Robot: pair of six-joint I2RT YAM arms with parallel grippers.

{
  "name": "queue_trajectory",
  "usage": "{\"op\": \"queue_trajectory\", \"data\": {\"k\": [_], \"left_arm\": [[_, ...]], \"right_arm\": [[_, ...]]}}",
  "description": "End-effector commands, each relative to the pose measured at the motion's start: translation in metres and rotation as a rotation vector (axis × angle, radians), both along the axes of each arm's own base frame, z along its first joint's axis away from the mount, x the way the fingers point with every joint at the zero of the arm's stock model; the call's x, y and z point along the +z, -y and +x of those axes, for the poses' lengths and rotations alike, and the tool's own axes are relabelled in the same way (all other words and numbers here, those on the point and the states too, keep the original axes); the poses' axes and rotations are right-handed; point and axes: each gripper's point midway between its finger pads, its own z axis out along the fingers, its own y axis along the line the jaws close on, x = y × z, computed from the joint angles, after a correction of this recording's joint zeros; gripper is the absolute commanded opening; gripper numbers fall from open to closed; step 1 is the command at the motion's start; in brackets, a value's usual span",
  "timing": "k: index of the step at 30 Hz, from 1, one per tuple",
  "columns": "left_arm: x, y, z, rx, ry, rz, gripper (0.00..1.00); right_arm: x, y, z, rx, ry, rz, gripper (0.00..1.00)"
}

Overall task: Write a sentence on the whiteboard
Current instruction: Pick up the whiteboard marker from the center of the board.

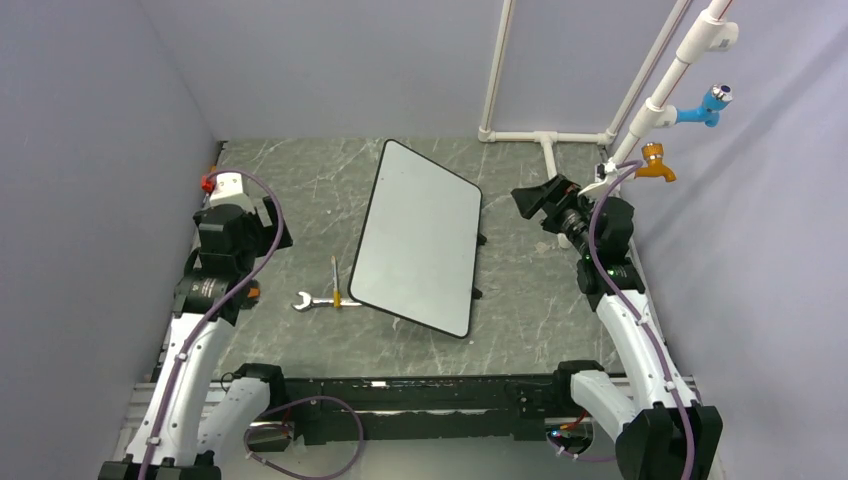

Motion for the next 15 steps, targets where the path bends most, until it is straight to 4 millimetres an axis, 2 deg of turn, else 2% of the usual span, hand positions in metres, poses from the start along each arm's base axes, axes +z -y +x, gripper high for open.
{"op": "queue_trajectory", "data": {"k": [1,5,9,15], "left_arm": [[0.014,0.007,0.005,-0.031,0.014,0.011,0.99],[0.009,0.011,0.008,-0.037,-0.010,0.004,0.99],[0.001,0.017,0.013,-0.060,-0.036,-0.009,0.99],[-0.032,0.026,0.020,-0.134,-0.107,0.013,0.99]], "right_arm": [[0.001,-0.004,-0.002,0.014,-0.018,0.035,1.00],[-0.020,-0.004,-0.003,0.019,-0.138,0.008,1.00],[-0.031,-0.005,-0.006,0.044,-0.192,-0.019,1.00],[-0.047,-0.007,-0.013,0.077,-0.274,-0.064,1.00]]}}
